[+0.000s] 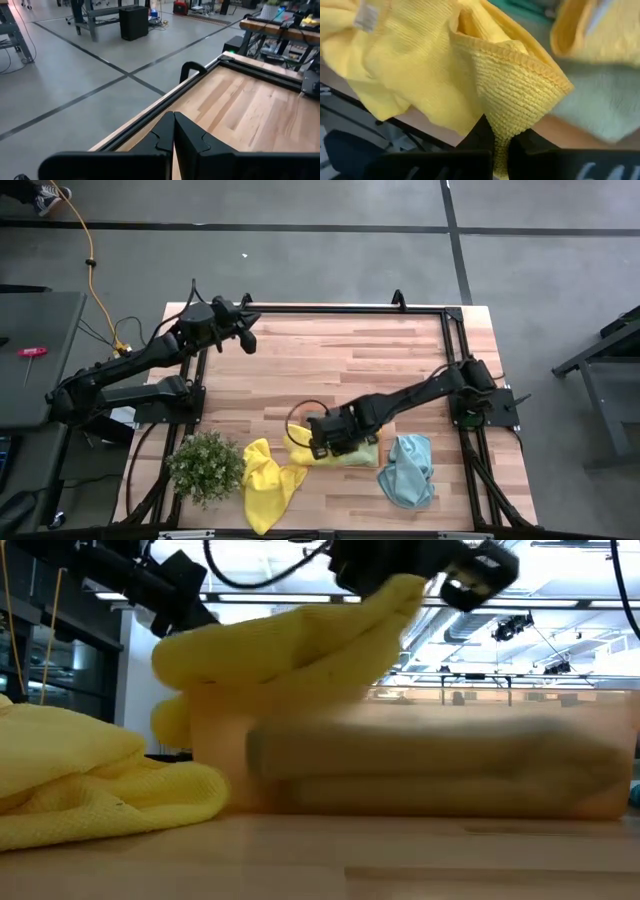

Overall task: Fold microfiber towels
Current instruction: Put the right yellow microfiber towel into the orange bin

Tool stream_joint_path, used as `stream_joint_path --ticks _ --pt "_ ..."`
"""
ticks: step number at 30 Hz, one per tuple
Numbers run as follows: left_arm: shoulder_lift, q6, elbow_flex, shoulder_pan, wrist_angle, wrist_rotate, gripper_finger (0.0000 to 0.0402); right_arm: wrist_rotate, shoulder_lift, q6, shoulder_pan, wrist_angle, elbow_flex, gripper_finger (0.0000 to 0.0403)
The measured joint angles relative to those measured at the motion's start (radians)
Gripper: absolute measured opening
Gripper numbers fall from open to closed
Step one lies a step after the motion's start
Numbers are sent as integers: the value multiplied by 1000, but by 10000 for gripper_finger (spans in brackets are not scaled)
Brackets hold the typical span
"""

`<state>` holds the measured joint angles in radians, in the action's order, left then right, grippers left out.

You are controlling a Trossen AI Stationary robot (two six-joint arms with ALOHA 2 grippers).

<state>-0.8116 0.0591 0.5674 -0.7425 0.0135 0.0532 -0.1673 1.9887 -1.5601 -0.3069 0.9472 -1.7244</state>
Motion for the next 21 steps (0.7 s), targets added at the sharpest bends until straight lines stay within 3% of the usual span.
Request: stream_joint_path --ticks 8,21 --pt "0 43 0 0 -34 0 0 51 -1 -145 -38 94 6 0" --pt "0 46 0 0 -35 1 0 34 3 -191 -77 382 6 0"
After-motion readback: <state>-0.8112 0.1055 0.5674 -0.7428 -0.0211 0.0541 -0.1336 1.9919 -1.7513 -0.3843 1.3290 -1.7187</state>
